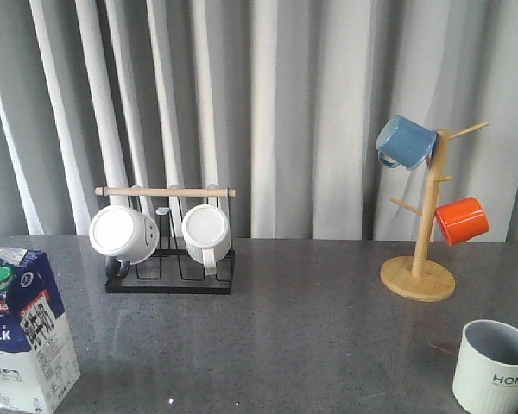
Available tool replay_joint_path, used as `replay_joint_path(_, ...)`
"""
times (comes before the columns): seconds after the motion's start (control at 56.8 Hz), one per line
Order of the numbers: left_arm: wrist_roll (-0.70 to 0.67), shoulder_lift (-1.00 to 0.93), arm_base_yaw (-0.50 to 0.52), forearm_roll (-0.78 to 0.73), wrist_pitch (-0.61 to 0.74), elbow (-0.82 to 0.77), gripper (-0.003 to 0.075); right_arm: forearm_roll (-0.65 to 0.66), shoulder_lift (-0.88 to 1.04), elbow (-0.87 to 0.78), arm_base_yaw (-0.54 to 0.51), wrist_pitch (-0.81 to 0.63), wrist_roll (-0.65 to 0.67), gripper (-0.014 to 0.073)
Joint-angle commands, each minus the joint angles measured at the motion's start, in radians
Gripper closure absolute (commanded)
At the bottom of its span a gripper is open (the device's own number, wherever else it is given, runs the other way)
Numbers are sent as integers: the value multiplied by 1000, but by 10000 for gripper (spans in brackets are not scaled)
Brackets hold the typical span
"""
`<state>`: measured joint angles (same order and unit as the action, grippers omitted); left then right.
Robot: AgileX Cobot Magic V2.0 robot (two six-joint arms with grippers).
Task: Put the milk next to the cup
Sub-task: 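Reach the right gripper to the white HOME mug and grasp its handle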
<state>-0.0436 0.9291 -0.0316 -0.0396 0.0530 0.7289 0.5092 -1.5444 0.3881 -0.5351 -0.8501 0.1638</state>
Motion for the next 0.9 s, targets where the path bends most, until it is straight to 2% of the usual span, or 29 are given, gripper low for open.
replay_joint_path(0.0, -4, -8, -2, 12, 75, 35, 261, 30, 12, 35, -5, -83, -1, 1)
replay_joint_path(0.334, -4, -8, -2, 11, 75, 35, 261, 52, -54, 91, -5, -86, 52, 1)
replay_joint_path(0.704, -4, -8, -2, 11, 75, 35, 261, 79, -125, 98, -5, -195, 51, 1)
replay_joint_path(0.88, -4, -8, -2, 11, 75, 35, 261, 105, -151, 132, -5, -196, 52, 1)
